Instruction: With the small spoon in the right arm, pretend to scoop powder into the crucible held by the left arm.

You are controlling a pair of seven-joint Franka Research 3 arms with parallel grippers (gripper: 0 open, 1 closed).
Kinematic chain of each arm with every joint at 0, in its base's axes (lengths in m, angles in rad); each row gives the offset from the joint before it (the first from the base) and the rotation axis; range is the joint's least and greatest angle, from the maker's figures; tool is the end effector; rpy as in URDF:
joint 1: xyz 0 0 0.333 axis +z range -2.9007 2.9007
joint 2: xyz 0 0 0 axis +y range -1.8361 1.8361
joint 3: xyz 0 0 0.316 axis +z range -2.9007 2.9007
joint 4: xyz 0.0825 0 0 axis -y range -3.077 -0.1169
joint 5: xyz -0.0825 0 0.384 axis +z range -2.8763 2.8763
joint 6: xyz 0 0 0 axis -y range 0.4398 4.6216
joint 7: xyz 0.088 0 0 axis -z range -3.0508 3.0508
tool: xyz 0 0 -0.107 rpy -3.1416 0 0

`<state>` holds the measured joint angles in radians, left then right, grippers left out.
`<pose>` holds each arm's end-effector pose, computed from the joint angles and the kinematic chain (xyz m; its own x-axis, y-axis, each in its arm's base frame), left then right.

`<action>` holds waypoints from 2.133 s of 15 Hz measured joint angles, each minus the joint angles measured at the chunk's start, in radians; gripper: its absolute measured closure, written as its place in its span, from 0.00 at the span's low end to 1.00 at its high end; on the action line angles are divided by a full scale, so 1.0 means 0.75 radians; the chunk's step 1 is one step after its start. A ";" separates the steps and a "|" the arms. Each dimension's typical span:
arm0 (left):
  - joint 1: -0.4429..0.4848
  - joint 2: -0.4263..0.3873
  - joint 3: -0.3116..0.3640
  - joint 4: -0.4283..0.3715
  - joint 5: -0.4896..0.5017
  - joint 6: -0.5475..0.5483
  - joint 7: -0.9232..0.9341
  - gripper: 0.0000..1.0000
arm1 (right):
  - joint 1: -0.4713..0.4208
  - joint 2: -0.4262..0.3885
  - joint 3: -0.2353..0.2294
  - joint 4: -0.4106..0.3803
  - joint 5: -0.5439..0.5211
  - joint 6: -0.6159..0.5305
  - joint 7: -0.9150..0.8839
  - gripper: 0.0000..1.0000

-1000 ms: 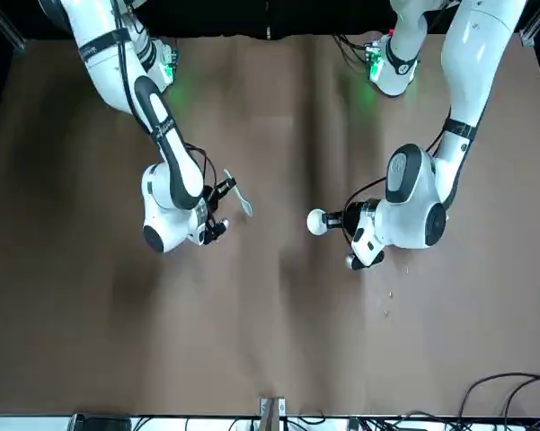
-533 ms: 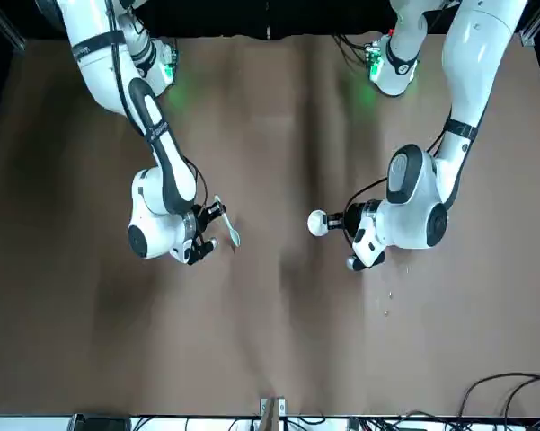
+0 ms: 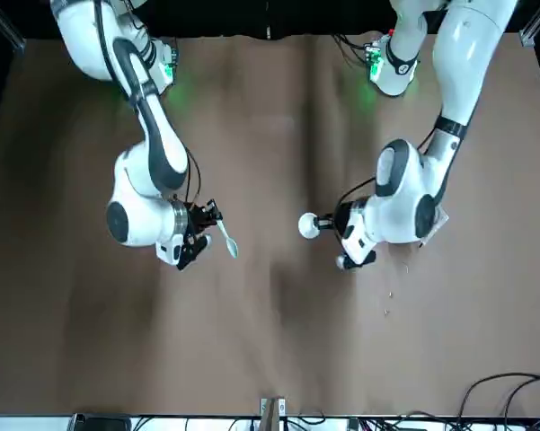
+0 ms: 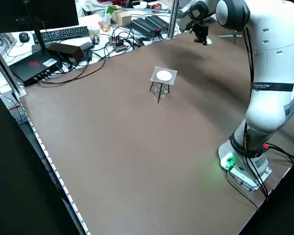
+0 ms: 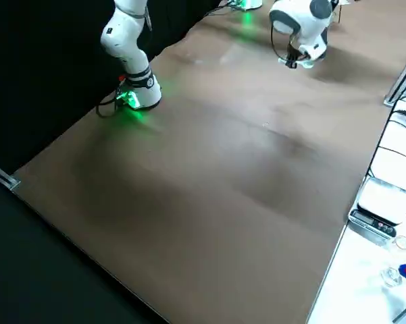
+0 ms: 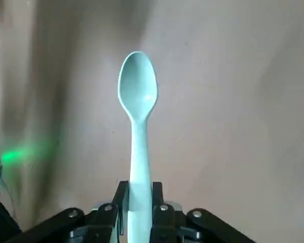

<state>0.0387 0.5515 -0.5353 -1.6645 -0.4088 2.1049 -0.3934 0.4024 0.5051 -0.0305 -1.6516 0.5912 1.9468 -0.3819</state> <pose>0.6028 -0.2982 0.3298 0.9371 0.0826 -0.3391 0.2453 -0.8470 0.4716 0.6010 0.2770 0.3121 0.8779 0.4737 -0.0700 0.3747 -0.7707 -0.5154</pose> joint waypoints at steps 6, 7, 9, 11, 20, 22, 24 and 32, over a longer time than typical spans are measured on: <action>-0.209 0.000 0.000 0.000 0.000 0.102 -0.194 0.94 | 0.025 -0.076 0.013 -0.005 -0.008 0.164 0.023 0.78; -0.227 0.000 0.001 0.001 0.000 0.109 -0.241 0.94 | 0.035 -0.087 0.016 -0.005 -0.008 0.162 0.045 0.78; -0.252 0.000 0.001 0.013 0.000 0.116 -0.306 0.94 | 0.056 -0.128 0.020 -0.005 -0.007 0.121 0.104 0.78; -0.266 0.002 0.001 0.028 0.000 0.116 -0.352 0.94 | 0.068 -0.186 0.021 -0.005 -0.007 0.018 0.144 0.78; -0.307 0.062 0.001 0.091 0.000 0.116 -0.481 0.94 | 0.248 -0.241 0.038 -0.033 0.004 -0.089 0.474 0.78; -0.310 0.063 0.001 0.091 0.000 0.116 -0.485 0.94 | 0.246 -0.239 0.033 -0.035 0.026 -0.169 0.491 0.78; -0.310 0.063 0.002 0.093 0.000 0.116 -0.486 0.94 | 0.239 -0.236 0.025 -0.041 0.104 -0.220 0.495 0.78; -0.311 0.065 0.006 0.096 0.000 0.116 -0.486 0.94 | 0.225 -0.135 0.021 -0.047 0.337 -0.229 0.606 0.78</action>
<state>-0.1945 0.6001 -0.5307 -1.5926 -0.4088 2.1917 -0.7576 0.5714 0.4042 -0.0145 -1.6868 0.8438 1.7748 0.0725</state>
